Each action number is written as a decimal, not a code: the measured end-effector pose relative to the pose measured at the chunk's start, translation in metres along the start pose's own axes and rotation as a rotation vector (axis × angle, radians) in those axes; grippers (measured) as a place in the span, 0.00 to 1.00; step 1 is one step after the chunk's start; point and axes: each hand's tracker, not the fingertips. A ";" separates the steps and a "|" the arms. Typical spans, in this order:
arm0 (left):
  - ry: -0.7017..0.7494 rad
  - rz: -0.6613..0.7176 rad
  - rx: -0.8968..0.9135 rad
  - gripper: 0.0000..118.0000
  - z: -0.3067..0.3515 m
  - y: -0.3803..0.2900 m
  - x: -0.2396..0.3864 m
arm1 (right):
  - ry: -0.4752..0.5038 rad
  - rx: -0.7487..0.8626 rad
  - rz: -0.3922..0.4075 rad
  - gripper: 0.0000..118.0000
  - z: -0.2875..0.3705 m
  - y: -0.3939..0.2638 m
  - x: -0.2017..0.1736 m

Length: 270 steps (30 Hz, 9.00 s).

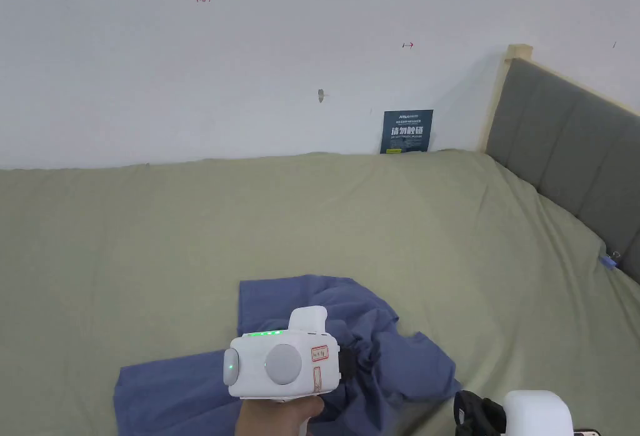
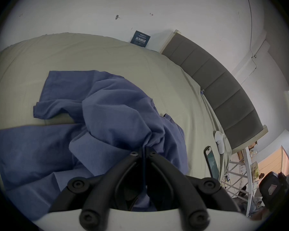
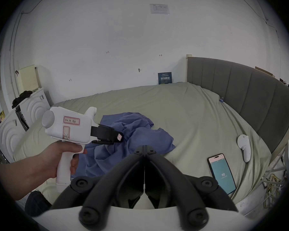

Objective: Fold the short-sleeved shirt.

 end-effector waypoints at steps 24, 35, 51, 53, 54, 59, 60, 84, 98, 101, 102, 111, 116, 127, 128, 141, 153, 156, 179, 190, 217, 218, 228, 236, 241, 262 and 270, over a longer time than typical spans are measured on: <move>0.072 -0.105 0.269 0.84 0.188 -0.075 -0.026 | 0.093 0.039 0.079 0.01 0.036 -0.009 -0.086; 0.159 -0.059 0.243 0.04 0.265 -0.165 -0.071 | 0.091 0.000 0.065 0.01 0.037 -0.027 -0.080; 0.445 0.061 0.052 0.71 0.166 -0.017 -0.224 | 0.101 -0.143 0.070 0.01 -0.020 -0.058 -0.069; 0.484 0.058 0.043 0.95 0.145 -0.001 -0.237 | 0.089 -0.158 0.064 0.01 -0.027 -0.059 -0.061; 0.491 0.064 0.047 0.94 0.136 0.005 -0.241 | 0.083 -0.167 0.062 0.01 -0.031 -0.060 -0.058; 0.546 0.112 -0.051 0.94 0.095 0.012 -0.254 | 0.050 -0.198 0.054 0.01 -0.045 -0.062 -0.038; 0.590 0.050 -0.062 0.92 0.090 0.013 -0.247 | 0.042 -0.203 0.052 0.01 -0.047 -0.062 -0.034; 0.376 0.008 0.173 0.03 0.180 -0.011 -0.175 | 0.034 -0.391 0.059 0.93 -0.180 -0.024 0.057; 0.422 -0.034 0.184 0.03 0.197 -0.015 -0.181 | 0.010 -0.421 0.297 0.06 -0.179 -0.021 0.033; 0.439 -0.025 0.213 0.03 0.218 -0.018 -0.185 | 0.000 -0.380 0.275 0.06 -0.159 -0.005 0.035; 0.452 -0.027 0.230 0.03 0.227 -0.018 -0.187 | 0.011 -0.363 0.247 0.06 -0.152 0.003 0.037; 0.508 -0.022 0.358 0.03 0.316 0.009 -0.191 | 0.028 -0.232 0.241 0.06 -0.108 0.095 0.022; 0.537 -0.013 0.478 0.03 0.378 0.034 -0.185 | 0.054 -0.127 0.255 0.06 -0.082 0.172 0.003; 0.626 -0.053 0.747 0.03 0.511 0.131 -0.162 | 0.086 0.117 0.207 0.06 -0.040 0.347 -0.039; 0.632 -0.057 0.764 0.03 0.522 0.143 -0.160 | 0.083 0.140 0.196 0.06 -0.039 0.364 -0.040; 0.694 -0.026 0.876 0.02 0.557 0.247 -0.167 | 0.051 0.268 0.075 0.06 -0.075 0.460 -0.053; 0.648 0.061 0.741 0.02 0.441 0.193 -0.242 | 0.029 0.117 0.040 0.06 -0.164 0.361 -0.031; 0.660 0.048 0.720 0.02 0.437 0.187 -0.242 | 0.018 0.101 0.072 0.06 -0.160 0.355 -0.031; 0.628 0.141 0.415 0.02 0.428 -0.153 -0.215 | 0.048 -0.219 0.230 0.06 -0.002 0.017 -0.026; 0.574 0.218 0.352 0.49 0.405 -0.235 -0.244 | 0.092 -0.354 0.134 0.74 -0.016 -0.079 -0.001; 0.688 0.181 0.213 0.74 0.401 -0.234 -0.317 | 0.352 -0.222 0.185 0.05 0.014 -0.051 -0.145; 0.688 0.174 0.213 0.74 0.392 -0.227 -0.325 | 0.355 -0.230 0.177 0.05 0.011 -0.052 -0.148; 0.678 0.055 0.110 0.02 0.343 -0.224 -0.317 | 0.353 -0.269 0.159 0.05 -0.013 -0.056 -0.152; 0.575 0.144 0.270 0.00 0.375 -0.227 -0.305 | 0.346 -0.273 0.205 0.05 -0.056 -0.029 -0.157; 0.582 0.164 0.317 0.00 0.387 -0.225 -0.293 | 0.340 -0.260 0.307 0.05 -0.117 0.005 -0.167; 0.564 0.207 0.315 0.00 0.375 -0.223 -0.294 | 0.165 -0.501 0.279 0.72 -0.395 0.058 -0.147; 0.540 0.221 0.286 0.00 0.370 -0.208 -0.299 | 0.197 -0.391 0.422 0.03 -0.328 0.056 -0.157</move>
